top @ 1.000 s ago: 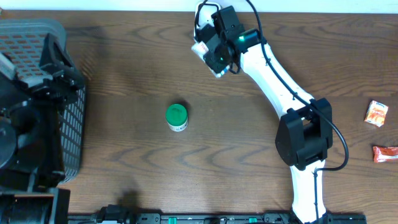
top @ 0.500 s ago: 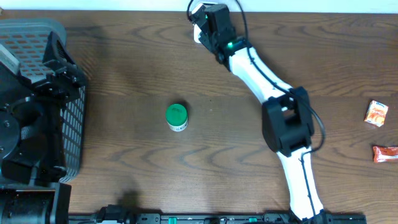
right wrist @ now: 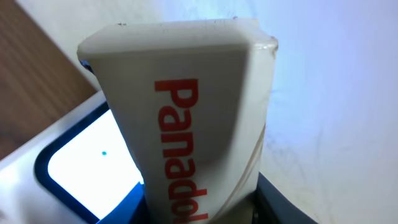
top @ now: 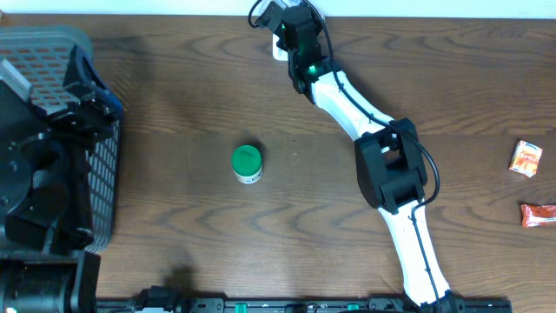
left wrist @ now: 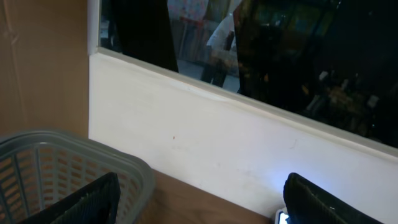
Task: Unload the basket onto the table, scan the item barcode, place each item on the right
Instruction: 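Hold the Panadol box barcode in front of the scanner, then carry the Panadol box to the right table edge and release it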
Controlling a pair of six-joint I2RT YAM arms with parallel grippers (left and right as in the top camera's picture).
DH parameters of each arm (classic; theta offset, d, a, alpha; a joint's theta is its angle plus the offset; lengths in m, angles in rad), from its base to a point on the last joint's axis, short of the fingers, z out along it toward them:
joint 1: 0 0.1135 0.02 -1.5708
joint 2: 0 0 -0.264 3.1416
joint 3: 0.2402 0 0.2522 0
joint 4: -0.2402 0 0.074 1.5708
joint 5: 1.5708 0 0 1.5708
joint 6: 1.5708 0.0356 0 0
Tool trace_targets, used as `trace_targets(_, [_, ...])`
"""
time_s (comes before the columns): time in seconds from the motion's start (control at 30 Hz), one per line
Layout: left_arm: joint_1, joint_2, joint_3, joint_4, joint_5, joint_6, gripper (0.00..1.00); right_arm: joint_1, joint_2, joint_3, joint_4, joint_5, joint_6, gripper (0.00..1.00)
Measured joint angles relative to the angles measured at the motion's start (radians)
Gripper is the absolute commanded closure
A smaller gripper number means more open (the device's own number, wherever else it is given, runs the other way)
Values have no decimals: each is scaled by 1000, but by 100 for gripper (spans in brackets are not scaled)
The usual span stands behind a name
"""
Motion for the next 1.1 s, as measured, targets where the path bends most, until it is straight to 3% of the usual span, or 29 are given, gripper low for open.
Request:
trace_targets(0.17, [0,32,0,0,0,0,16,8,0,0,25,-50,-52,71])
trace_targets(0.47, [0,86,0,0,0,0,15,14,51,16,250,-111,-179,68])
trace_targets(0.67, [0,83,0,0,0,0,15,16,152,20,281,-132,-325,67])
trace_targets(1.1, [0,83,0,0,0,0,15,21,151,20,271,-130,-433,71])
